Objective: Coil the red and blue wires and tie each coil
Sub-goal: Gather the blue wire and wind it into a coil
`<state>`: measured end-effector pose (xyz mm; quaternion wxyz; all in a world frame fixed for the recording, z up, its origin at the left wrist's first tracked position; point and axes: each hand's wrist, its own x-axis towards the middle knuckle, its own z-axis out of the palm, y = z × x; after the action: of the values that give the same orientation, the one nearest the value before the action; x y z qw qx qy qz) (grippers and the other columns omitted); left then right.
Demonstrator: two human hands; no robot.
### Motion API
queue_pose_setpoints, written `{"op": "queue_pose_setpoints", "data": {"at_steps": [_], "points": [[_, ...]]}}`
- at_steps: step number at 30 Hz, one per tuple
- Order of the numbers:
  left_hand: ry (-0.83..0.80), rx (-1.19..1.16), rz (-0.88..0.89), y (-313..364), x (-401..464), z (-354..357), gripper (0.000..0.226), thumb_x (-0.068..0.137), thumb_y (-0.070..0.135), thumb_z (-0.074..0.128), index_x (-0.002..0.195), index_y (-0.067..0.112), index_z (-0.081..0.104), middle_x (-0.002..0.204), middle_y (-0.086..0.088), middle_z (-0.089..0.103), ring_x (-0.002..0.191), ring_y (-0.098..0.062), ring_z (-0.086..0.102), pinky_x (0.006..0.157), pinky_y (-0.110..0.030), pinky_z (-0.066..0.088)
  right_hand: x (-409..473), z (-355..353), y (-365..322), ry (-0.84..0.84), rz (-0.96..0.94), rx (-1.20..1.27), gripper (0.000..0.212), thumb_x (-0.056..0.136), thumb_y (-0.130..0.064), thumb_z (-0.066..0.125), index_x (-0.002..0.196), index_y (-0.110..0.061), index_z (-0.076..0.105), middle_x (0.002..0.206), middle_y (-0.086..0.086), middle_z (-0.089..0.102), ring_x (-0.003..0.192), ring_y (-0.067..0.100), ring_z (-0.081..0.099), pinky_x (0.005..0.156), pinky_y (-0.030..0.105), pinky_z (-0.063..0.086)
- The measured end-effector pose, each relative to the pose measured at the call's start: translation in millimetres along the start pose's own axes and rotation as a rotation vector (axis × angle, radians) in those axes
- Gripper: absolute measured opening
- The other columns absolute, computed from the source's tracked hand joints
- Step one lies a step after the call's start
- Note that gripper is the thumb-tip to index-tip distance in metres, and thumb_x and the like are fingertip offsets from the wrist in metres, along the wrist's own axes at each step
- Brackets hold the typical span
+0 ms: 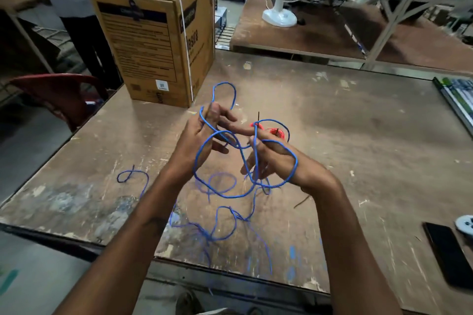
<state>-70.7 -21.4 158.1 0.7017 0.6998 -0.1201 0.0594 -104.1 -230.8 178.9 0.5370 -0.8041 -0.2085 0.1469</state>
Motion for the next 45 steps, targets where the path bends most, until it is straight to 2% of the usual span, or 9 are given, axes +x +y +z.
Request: {"op": "queue_pose_setpoints", "data": {"at_steps": [10, 17, 22, 25, 28, 31, 36, 40, 45], "points": [[-0.129, 0.573, -0.058, -30, 19, -15, 0.054, 0.110, 0.061, 0.038, 0.086, 0.030, 0.075, 0.067, -0.002, 0.064, 0.063, -0.018, 0.058, 0.064, -0.035, 0.039, 0, 14, 58, 0.063, 0.070, -0.282, 0.035, 0.108, -0.018, 0.056, 0.136, -0.033, 0.069, 0.118, -0.005, 0.074, 0.099, 0.011, 0.074, 0.085, 0.044, 0.064], [-0.268, 1.049, -0.184, -16, 16, -14, 0.032, 0.110, 0.054, 0.039, 0.102, 0.028, 0.056, 0.110, -0.008, 0.066, 0.113, -0.035, 0.062, 0.095, -0.047, 0.048, -2, 26, 97, 0.331, 0.168, -0.473, 0.030, 0.107, -0.036, 0.058, 0.135, -0.028, 0.059, 0.125, -0.003, 0.069, 0.113, 0.021, 0.068, 0.096, 0.043, 0.055], [-0.183, 0.774, -0.081, 24, 37, -18, 0.040, 0.113, 0.039, 0.042, 0.101, 0.022, 0.076, 0.077, 0.008, 0.053, 0.073, -0.015, 0.051, 0.065, -0.033, 0.032, 9, 18, 81, 0.572, -0.046, -0.728, 0.026, 0.103, -0.041, 0.064, 0.128, -0.034, 0.066, 0.128, -0.004, 0.063, 0.119, 0.025, 0.059, 0.088, 0.044, 0.056], [-0.075, 0.249, -0.269, 25, 58, -15, 0.042, 0.103, 0.050, 0.047, 0.098, 0.023, 0.079, 0.072, 0.011, 0.045, 0.046, -0.007, 0.031, 0.048, -0.025, 0.022, 18, 10, 52, 0.494, -0.292, -0.245, 0.029, 0.106, -0.022, 0.065, 0.135, -0.026, 0.069, 0.140, -0.002, 0.064, 0.136, 0.018, 0.057, 0.099, 0.036, 0.057], [-0.043, 0.220, -0.388, 2, 56, -9, 0.069, 0.077, 0.088, 0.054, 0.106, 0.028, 0.075, 0.097, 0.006, 0.067, 0.050, -0.006, 0.048, 0.047, -0.023, 0.028, 27, 6, 20, 0.356, -0.342, 0.071, 0.031, 0.107, -0.007, 0.062, 0.137, -0.013, 0.069, 0.152, 0.000, 0.060, 0.150, 0.011, 0.047, 0.113, 0.035, 0.049], [-0.280, 0.013, -0.607, -26, 38, -8, 0.085, 0.076, 0.095, 0.050, 0.117, 0.023, 0.069, 0.121, -0.018, 0.076, 0.048, -0.009, 0.043, 0.043, -0.021, 0.027, 37, -1, -7, 0.229, -0.385, 0.177, 0.039, 0.102, 0.014, 0.051, 0.133, -0.001, 0.070, 0.153, 0.008, 0.060, 0.149, 0.015, 0.049, 0.116, 0.034, 0.045], [-0.568, -0.761, -0.687, -24, 32, 0, 0.066, 0.091, 0.085, 0.045, 0.099, 0.023, 0.063, 0.061, 0.007, 0.051, 0.042, -0.006, 0.021, 0.044, -0.020, 0.007, 50, -4, -30, 0.018, -0.147, 0.276, 0.042, 0.099, 0.012, 0.042, 0.123, 0.000, 0.075, 0.126, 0.001, 0.076, 0.116, 0.013, 0.072, 0.103, 0.043, 0.058], [-0.538, -0.510, -0.611, -4, 51, -3, 0.060, 0.098, 0.071, 0.046, 0.073, 0.019, 0.060, 0.047, 0.007, 0.037, 0.038, -0.006, 0.013, 0.046, -0.024, -0.002, 53, -1, -15, 0.044, -0.104, 0.314, 0.042, 0.090, 0.016, 0.041, 0.112, 0.008, 0.076, 0.112, 0.016, 0.077, 0.107, 0.024, 0.074, 0.102, 0.032, 0.056], [-0.548, -0.277, -0.500, 6, 62, 5, 0.037, 0.108, 0.038, 0.055, 0.133, 0.014, 0.068, 0.057, 0.005, 0.027, 0.039, -0.002, 0.020, 0.041, -0.021, 0.006, 44, -9, 6, 0.101, -0.116, 0.385, 0.035, 0.092, 0.004, 0.049, 0.100, -0.003, 0.082, 0.120, 0.015, 0.078, 0.123, 0.027, 0.071, 0.112, 0.034, 0.051]]}}
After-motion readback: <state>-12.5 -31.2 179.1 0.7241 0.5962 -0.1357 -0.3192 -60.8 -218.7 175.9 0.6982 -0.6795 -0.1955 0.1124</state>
